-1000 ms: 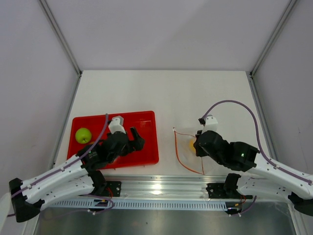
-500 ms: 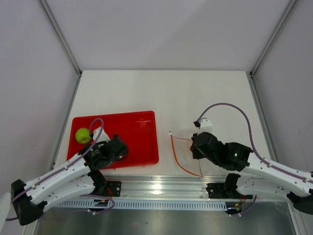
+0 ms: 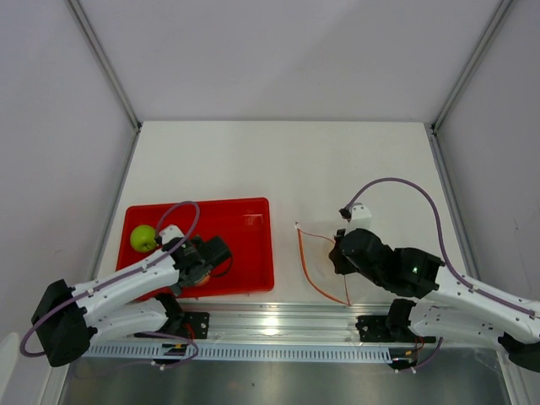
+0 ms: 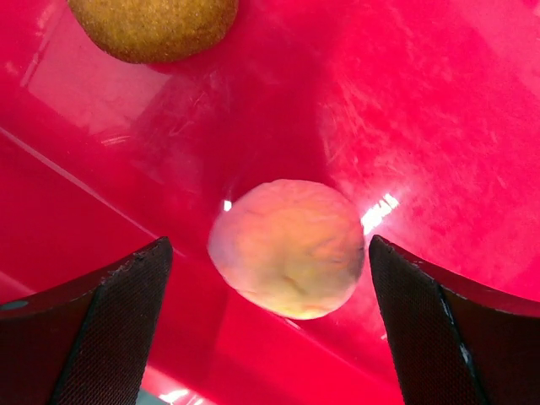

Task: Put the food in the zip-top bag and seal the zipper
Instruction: Pick up the fake fruit from the bin.

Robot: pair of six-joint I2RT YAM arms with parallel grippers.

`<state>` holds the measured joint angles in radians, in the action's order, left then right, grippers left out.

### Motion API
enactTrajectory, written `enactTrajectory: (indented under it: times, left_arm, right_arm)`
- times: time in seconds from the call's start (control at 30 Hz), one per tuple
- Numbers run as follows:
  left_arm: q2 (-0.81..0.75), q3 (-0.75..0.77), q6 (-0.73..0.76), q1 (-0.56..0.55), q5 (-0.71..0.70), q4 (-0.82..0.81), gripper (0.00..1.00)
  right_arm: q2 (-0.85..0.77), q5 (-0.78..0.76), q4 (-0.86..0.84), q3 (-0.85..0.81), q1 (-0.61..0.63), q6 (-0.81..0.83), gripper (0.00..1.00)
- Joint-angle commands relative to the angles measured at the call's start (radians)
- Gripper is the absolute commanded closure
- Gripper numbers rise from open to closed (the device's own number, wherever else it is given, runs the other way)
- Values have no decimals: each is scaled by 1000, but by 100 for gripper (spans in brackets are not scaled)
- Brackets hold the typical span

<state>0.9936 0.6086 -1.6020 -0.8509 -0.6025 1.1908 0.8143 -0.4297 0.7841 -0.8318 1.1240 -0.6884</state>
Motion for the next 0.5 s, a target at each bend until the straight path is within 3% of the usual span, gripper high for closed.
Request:
enactTrajectory:
  times: [0.0,0.27,0.47]
  left_arm:
    - [37,-10,-58,12,15,-8,1]
    - [63,-18,-47,13,35,-57,3]
    - [21,-26,-30,13,26,-76,23]
  right_arm:
    - [-21,-30,1,5,5,-28,100]
    - [-20,-30,17,7,5,-31,100]
    - [-17,-30,10,10,5,-34,100]
